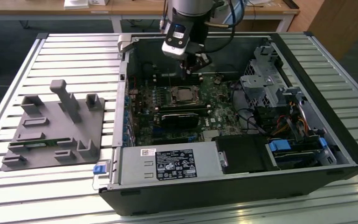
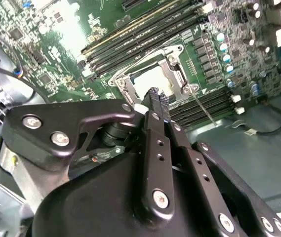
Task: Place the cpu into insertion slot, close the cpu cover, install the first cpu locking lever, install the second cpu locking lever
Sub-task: 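Close the cpu cover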
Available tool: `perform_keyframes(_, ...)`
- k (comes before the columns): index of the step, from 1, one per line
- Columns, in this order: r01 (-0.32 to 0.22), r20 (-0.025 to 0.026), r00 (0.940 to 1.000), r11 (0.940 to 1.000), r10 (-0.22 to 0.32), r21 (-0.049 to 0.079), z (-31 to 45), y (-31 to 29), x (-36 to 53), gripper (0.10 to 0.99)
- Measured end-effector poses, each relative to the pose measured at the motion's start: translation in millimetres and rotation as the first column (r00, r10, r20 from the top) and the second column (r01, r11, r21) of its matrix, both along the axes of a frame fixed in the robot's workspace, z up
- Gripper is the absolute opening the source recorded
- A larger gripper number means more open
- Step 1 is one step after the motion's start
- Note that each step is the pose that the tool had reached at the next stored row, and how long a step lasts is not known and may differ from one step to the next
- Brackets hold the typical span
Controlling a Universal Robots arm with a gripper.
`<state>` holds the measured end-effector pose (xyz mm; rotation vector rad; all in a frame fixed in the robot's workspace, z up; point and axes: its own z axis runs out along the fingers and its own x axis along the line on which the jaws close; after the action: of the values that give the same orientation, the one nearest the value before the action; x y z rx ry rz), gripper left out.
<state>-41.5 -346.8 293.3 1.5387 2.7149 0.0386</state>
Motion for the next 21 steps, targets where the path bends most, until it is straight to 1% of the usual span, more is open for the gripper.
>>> perform_keyframes(4,0.028,0.0001,0.9996,0.9996,-0.028,0.000,-1.7,0.1,0.0,0.106)
perform_keyframes(8,0.029,0.0001,0.9996,0.9996,-0.029,0.001,-4.5,0.1,-1.9,0.106)
perform_keyframes(12,0.029,0.0000,0.9996,0.9996,-0.029,0.001,-10.1,0.1,-2.6,0.106)
perform_keyframes(17,0.029,0.0000,0.9996,0.9996,-0.029,0.001,-19.1,0.4,-3.2,0.106)
perform_keyframes(21,0.029,0.0000,0.9996,0.9996,-0.029,0.001,-20.9,1.7,-3.4,0.106)
